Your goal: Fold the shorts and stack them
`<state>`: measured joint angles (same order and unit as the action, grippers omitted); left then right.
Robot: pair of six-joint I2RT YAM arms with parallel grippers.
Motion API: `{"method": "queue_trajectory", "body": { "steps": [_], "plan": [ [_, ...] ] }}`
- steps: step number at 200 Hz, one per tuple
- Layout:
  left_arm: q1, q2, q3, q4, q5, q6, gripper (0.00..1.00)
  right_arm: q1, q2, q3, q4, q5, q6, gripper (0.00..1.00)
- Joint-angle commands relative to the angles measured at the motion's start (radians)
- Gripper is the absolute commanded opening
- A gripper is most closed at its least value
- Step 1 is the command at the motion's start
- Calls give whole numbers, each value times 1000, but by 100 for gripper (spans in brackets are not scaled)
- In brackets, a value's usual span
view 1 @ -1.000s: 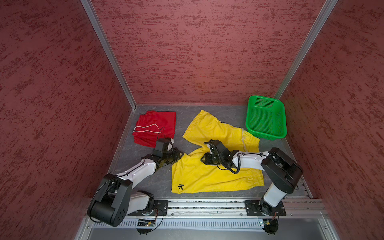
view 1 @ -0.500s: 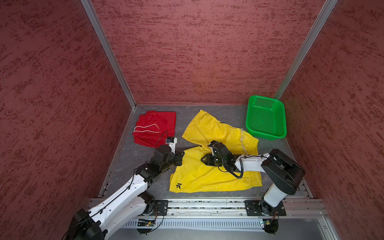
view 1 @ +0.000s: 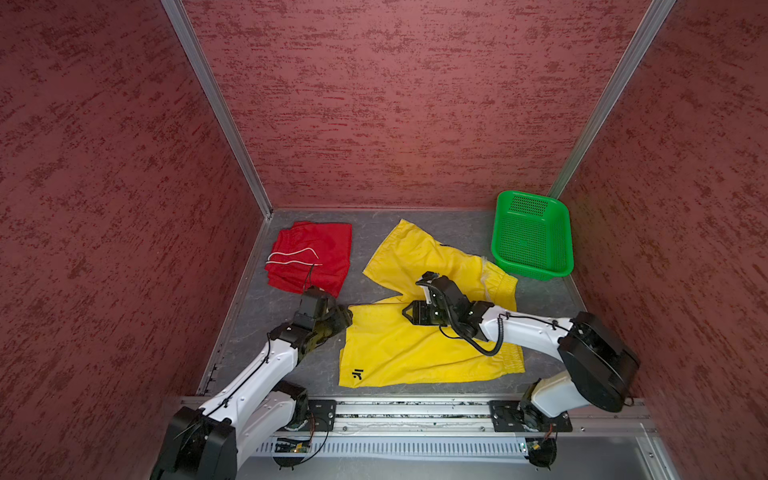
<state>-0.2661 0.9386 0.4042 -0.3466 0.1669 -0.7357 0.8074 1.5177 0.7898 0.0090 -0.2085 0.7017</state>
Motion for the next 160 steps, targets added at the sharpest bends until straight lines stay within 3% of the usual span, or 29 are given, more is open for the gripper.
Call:
{"method": "queue_trajectory", "body": {
  "steps": [1, 32, 55, 82, 130, 160],
  "plan": [
    [47, -24, -33, 96, 158, -36, 64, 55, 16, 50, -20, 39, -67, 51],
    [54, -52, -59, 199, 269, -62, 56, 143, 39, 116, -13, 165, -135, 56],
    [53, -26, -58, 240, 315, -65, 52, 166, 31, 88, 76, 179, -130, 60],
    [39, 23, -47, 310, 394, -49, 41, 164, 50, 72, 111, 188, -121, 60],
    [-66, 86, 21, 358, 426, -25, 41, 182, 15, 11, 211, 190, -104, 61],
    [-66, 149, 93, 271, 318, 3, 11, 197, -30, -73, 266, 230, -135, 62]
  ]
}}
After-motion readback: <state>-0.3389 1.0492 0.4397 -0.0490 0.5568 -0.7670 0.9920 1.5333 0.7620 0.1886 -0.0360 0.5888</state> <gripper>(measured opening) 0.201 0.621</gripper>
